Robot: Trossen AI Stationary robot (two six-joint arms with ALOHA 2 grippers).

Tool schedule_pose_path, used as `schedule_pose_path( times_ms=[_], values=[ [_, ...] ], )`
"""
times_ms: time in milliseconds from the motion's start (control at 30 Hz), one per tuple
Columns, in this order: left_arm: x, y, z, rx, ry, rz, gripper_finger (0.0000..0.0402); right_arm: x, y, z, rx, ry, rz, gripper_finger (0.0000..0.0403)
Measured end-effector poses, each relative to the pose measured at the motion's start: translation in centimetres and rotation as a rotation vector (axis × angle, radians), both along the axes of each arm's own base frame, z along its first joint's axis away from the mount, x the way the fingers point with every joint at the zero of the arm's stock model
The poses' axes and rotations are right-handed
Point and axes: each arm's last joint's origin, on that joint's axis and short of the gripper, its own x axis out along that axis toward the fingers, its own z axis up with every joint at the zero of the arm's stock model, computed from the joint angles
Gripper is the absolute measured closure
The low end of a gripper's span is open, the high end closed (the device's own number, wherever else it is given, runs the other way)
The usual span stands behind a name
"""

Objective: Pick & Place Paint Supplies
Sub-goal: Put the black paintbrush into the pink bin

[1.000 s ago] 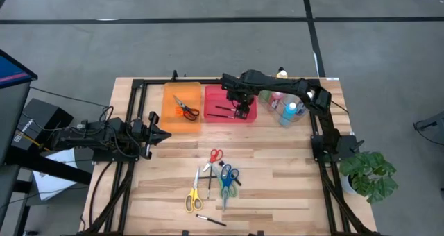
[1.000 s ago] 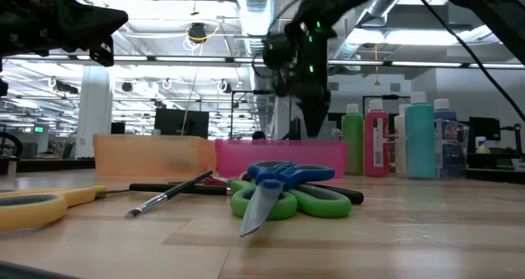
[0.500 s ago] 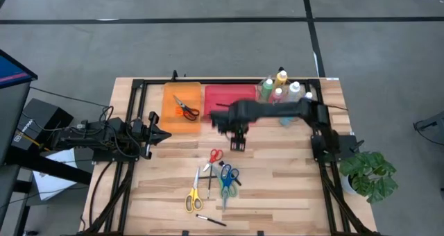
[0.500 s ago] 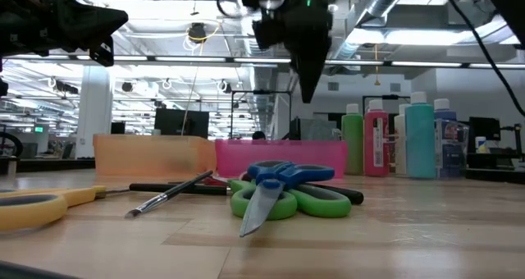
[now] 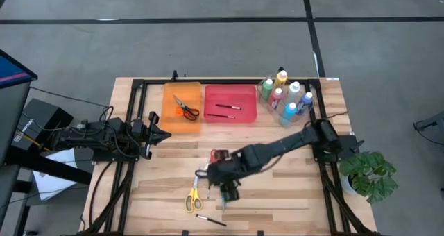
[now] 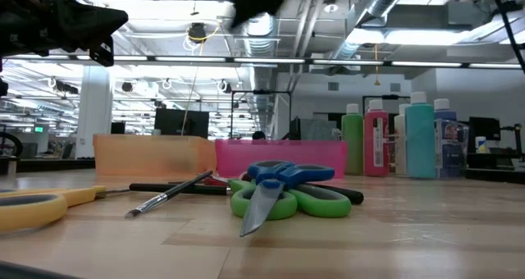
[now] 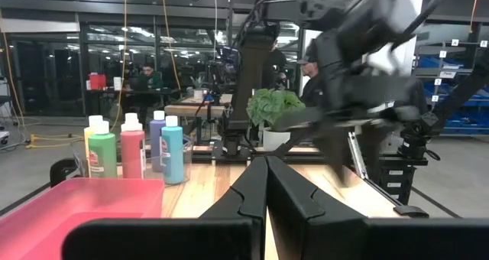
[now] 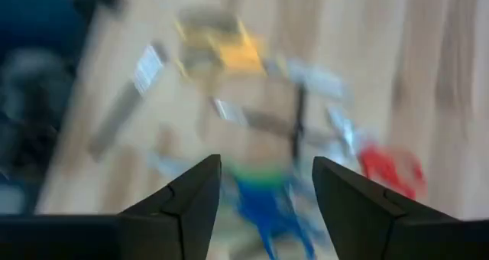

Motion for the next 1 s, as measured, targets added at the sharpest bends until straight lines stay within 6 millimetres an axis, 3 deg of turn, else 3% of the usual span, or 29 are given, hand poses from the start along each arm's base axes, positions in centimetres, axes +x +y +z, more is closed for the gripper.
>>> schedule_pose_path(
  times_ms=[267,533,767,1000],
  values=[
    [0.0,0.0,0.0,0.000,0.000,0.000,0.0399,1.7,3.9,2.5,0.163,-0.377,0.023,0.0209],
    [0.0,0.0,0.0,0.000,0.000,0.000,0.0399,0.9,5.5,2.4,0.012,-0.429,-0.015,0.0229],
    [0.0,0.0,0.0,0.000,0.000,0.000,0.0399,0.9,4.6,-1.9,-0.049,-0.380,0.000,0.0234],
    [0.0,0.0,0.0,0.000,0.000,0.001,0.0399,1.4,3.2,-5.1,0.019,-0.442,-0.057,0.0236]
  ],
)
